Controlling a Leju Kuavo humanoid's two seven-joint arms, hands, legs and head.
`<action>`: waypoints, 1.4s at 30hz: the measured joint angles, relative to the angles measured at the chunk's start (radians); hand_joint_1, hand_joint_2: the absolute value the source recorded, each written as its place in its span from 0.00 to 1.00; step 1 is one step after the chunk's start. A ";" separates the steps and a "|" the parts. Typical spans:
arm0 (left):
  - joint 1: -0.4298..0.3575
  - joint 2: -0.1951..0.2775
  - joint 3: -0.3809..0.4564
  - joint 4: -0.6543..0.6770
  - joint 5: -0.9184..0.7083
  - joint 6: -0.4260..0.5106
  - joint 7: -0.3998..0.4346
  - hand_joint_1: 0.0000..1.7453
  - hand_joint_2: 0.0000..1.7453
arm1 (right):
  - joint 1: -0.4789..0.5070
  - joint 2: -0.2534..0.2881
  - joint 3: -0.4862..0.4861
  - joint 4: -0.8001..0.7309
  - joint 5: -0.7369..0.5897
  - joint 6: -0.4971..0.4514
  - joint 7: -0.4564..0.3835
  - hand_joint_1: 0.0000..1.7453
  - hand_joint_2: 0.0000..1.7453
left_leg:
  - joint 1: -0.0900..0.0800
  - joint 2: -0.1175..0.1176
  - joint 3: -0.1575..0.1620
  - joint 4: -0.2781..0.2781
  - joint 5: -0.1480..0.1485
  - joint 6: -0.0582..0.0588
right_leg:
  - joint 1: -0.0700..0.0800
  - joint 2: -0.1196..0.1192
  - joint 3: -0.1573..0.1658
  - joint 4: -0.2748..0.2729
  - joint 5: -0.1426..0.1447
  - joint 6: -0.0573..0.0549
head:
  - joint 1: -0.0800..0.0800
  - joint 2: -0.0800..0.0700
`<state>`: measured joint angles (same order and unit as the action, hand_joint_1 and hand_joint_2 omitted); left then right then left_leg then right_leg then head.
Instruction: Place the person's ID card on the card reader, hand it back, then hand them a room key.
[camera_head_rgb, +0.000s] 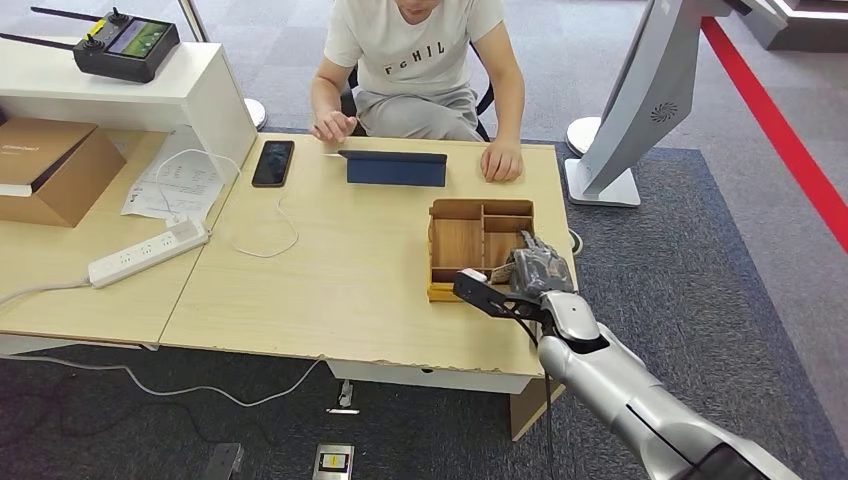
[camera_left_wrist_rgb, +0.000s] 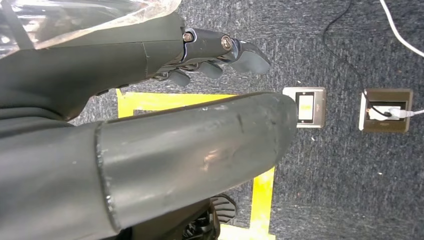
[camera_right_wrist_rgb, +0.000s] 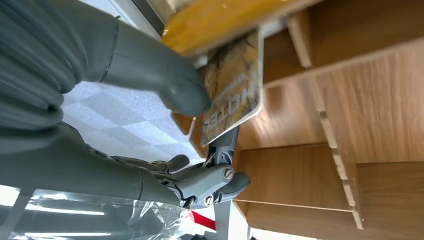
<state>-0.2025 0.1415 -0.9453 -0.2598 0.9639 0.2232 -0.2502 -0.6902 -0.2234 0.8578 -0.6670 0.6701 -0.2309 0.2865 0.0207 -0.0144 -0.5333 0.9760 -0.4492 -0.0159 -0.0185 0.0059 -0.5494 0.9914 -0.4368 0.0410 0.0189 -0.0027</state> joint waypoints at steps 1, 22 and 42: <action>0.002 0.000 0.000 0.000 0.000 0.000 0.000 0.00 0.00 | -0.001 0.000 0.002 0.000 -0.002 0.002 -0.001 1.00 1.00 | 0.000 0.000 0.000 0.000 0.000 0.000 | 0.000 0.000 0.000 0.000 0.000 0.000 | 0.000 0.000; 0.036 0.000 0.000 0.000 0.017 -0.002 0.021 0.00 0.00 | -0.008 0.016 0.029 0.000 -0.028 0.009 -0.009 1.00 1.00 | 0.000 0.000 0.000 0.000 0.000 0.000 | 0.000 0.000 0.000 0.000 0.000 0.000 | 0.000 0.000; 0.038 -0.001 0.000 0.000 0.022 -0.007 0.011 0.00 0.00 | -0.018 0.007 0.045 -0.056 0.018 -0.082 0.014 1.00 1.00 | 0.000 0.000 0.000 0.000 0.000 0.000 | 0.000 0.000 0.000 0.000 0.000 0.000 | 0.000 0.000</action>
<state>-0.1645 0.1408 -0.9457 -0.2594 0.9857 0.2160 -0.2388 -0.7079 -0.2166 0.9027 -0.7232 0.6878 -0.3128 0.3007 0.0207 -0.0142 -0.5329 0.9760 -0.4492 -0.0159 -0.0185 0.0059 -0.5496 0.9914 -0.4368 0.0409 0.0188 -0.0027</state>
